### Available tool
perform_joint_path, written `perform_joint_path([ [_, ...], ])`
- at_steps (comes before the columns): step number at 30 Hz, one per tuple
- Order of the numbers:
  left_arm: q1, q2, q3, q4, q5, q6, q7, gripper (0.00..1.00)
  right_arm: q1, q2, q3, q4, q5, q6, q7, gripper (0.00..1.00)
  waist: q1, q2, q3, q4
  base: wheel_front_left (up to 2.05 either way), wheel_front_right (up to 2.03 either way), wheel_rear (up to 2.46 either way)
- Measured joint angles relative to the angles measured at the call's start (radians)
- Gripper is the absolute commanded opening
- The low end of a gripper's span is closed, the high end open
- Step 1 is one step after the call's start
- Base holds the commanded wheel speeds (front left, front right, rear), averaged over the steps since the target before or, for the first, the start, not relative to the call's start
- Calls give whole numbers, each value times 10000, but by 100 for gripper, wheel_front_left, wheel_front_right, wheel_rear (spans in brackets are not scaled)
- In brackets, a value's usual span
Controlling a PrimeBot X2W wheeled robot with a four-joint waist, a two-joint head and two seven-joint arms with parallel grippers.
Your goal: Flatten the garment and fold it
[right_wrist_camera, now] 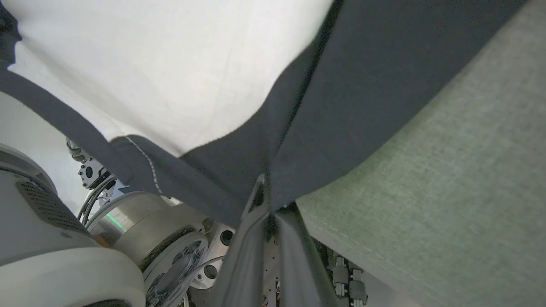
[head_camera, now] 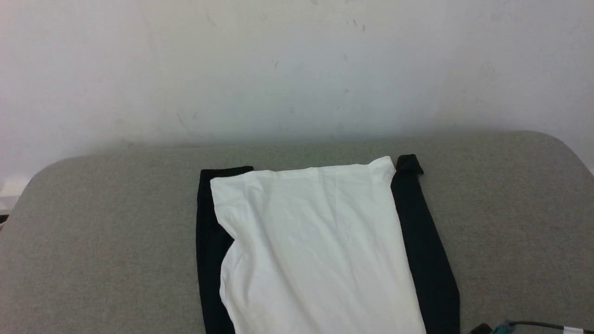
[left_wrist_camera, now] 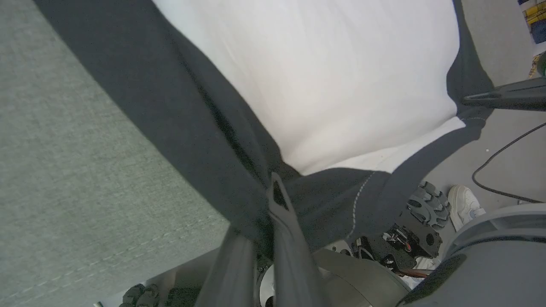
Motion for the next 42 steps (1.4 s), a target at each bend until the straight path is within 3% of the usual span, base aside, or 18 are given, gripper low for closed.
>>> perform_joint_path([
  [7,98,10,-161,163,-35,-73,111,0,1120,401,-1172,-236,-828,-2,573,0,1,0,139,94,0,0,0],
  [8,92,-13,-142,205,-21,-71,13,18,1220,493,-1400,-244,-982,0,560,0,1,0,163,109,0,0,0],
  [9,80,-56,-100,232,27,-59,-127,100,1304,593,-1680,-268,-1170,0,439,53,1,0,185,125,0,0,0],
  [10,36,-113,-50,253,71,-36,-293,100,1366,704,-2004,-303,-1317,0,349,100,1,0,202,143,0,0,0],
  [21,-1178,-374,1384,-550,667,391,-2667,100,1556,1060,-5720,-2318,-1609,-13,1106,100,2,0,442,365,0,0,0],
  [26,-1832,-652,2188,-472,1461,895,-4615,100,979,1383,-7154,-2504,-3101,-15,1246,100,2,0,667,483,0,0,0],
  [30,-2135,-1189,2681,-174,2119,1327,-5269,100,0,2207,-7963,-1977,-4307,-15,871,100,2,0,935,636,0,0,0],
  [35,-2378,-2082,3256,-460,3354,1467,-5344,100,-1107,2909,-8491,-644,-5463,-15,734,100,3,0,1422,872,0,0,0],
  [42,-2533,-3158,3607,-512,4253,782,-5344,100,-3610,2911,-9053,1590,-6011,-15,1022,100,4,0,2340,1294,0,0,0],
])
